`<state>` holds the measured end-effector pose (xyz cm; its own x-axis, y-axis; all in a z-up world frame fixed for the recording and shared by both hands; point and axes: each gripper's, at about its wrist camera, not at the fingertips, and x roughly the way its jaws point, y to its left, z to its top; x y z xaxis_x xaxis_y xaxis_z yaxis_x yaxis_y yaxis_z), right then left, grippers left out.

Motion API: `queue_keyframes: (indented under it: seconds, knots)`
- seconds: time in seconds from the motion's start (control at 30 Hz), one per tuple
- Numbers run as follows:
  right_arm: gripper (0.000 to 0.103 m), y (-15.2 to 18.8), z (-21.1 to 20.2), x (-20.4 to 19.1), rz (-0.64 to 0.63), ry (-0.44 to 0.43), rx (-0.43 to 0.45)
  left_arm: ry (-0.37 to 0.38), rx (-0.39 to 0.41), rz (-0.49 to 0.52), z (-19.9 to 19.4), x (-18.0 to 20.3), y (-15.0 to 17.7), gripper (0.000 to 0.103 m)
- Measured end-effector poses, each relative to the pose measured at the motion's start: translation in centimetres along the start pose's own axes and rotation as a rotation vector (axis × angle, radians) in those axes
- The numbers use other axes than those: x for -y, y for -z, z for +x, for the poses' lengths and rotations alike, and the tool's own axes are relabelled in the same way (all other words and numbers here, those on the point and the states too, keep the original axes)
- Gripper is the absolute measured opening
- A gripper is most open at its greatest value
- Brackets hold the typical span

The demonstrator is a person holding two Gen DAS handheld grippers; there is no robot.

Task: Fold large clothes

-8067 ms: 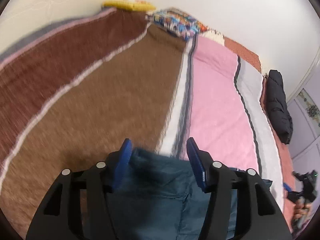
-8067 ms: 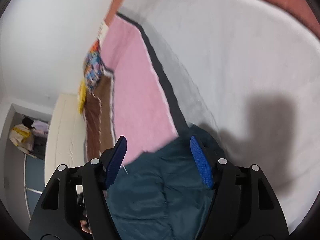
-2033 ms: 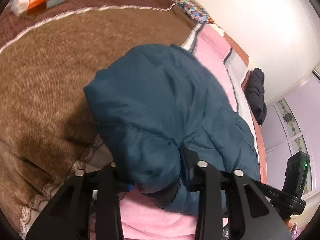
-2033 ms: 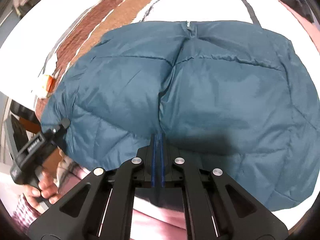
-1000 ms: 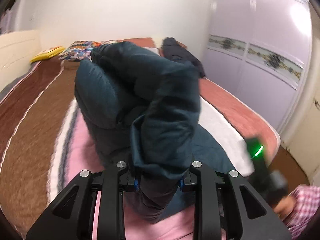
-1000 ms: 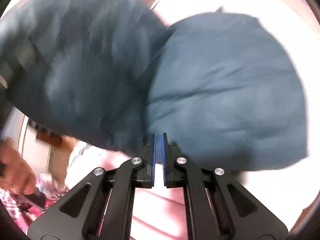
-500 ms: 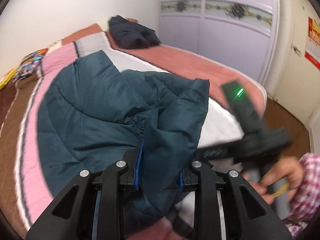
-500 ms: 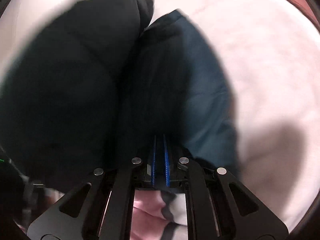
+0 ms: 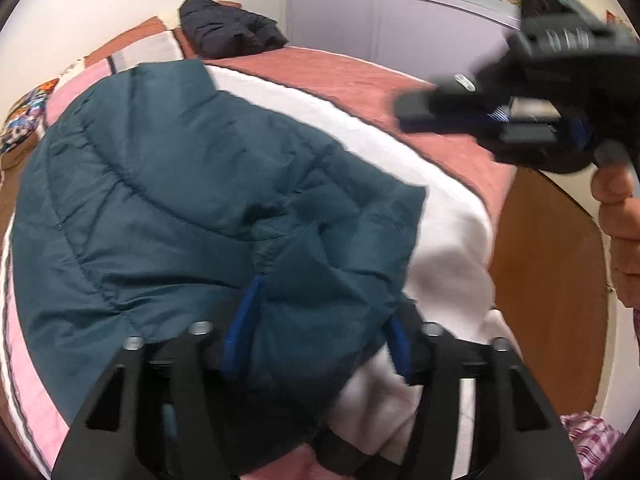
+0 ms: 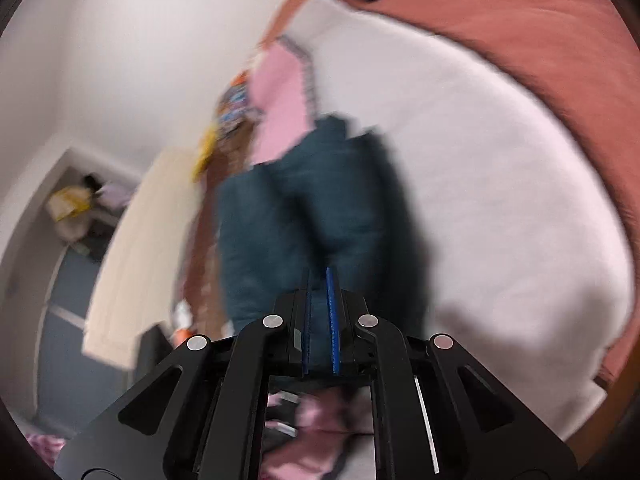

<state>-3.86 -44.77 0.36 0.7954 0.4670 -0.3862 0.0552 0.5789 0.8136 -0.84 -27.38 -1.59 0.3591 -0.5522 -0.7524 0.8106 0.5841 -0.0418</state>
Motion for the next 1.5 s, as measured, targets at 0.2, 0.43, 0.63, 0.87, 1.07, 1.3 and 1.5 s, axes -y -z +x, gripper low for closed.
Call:
queue_keyframes:
  seconds: [0.2,0.43,0.63,0.87,1.07,1.3,1.5]
  knots:
    - [0.014,1.0,5.3,0.1,-0.024,0.154,-0.149,0.116,-0.004,-0.006,-2.7,0.5,0.0,0.069]
    - [0.014,2.9,7.1,3.9,0.054,0.217,-0.175,0.134,0.13,-0.092,-9.7,-3.8,-0.1,0.061]
    - [0.012,3.5,7.6,3.6,0.019,0.257,-0.181,-0.076,0.13,-0.248,-5.6,-10.4,-5.1,0.036]
    - [0.007,3.8,8.3,5.4,0.024,0.271,-0.17,-0.124,-0.041,-0.308,0.6,-12.4,-7.5,0.035]
    - [0.0,3.7,9.1,7.3,0.077,0.249,-0.176,-0.193,-0.115,-0.246,4.3,-11.5,-7.8,0.037]
    - [0.0,3.5,9.2,7.7,0.092,0.247,-0.19,-0.234,-0.113,-0.212,5.1,-11.0,-6.9,0.037]
    - [0.0,3.4,9.0,7.6,0.095,0.27,-0.191,-0.233,-0.111,-0.216,5.3,-11.1,-7.3,0.038]
